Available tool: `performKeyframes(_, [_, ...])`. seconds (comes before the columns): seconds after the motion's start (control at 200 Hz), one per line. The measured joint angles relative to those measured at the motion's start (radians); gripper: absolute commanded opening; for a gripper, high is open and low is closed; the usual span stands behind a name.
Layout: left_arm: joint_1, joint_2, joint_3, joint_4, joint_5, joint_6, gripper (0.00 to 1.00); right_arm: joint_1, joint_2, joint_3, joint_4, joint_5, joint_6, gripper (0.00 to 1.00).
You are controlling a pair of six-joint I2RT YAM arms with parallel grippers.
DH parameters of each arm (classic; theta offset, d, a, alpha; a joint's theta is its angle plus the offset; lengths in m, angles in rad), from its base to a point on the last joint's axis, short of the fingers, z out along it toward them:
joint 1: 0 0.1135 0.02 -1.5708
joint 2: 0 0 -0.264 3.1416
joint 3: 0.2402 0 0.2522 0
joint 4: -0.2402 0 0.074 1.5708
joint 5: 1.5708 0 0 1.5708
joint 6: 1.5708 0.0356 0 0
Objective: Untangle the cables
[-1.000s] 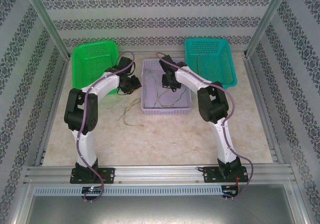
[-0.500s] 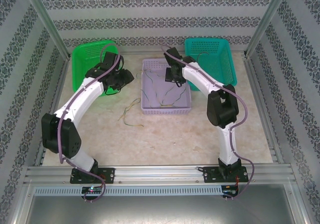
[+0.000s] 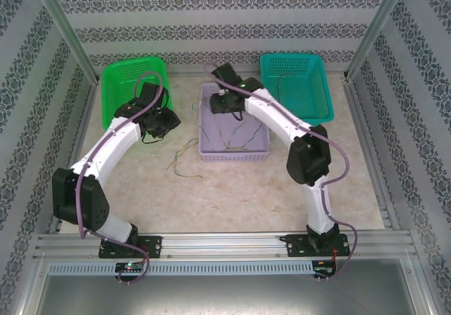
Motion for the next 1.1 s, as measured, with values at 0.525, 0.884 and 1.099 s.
performKeyframes(0.525, [0.019, -0.192, -0.133, -0.047, -0.005, -0.001, 0.32, 0.090, 0.320, 0.338, -0.055, 0.000, -0.029, 0.43])
performKeyframes(0.884, [0.019, -0.222, -0.138, -0.055, -0.002, -0.001, 0.32, 0.090, 0.350, 0.369, -0.054, 0.018, -0.010, 0.12])
performKeyframes(1.099, [0.019, -0.222, -0.139, -0.055, 0.002, -0.001, 0.32, 0.085, 0.350, 0.372, -0.054, 0.027, -0.001, 0.04])
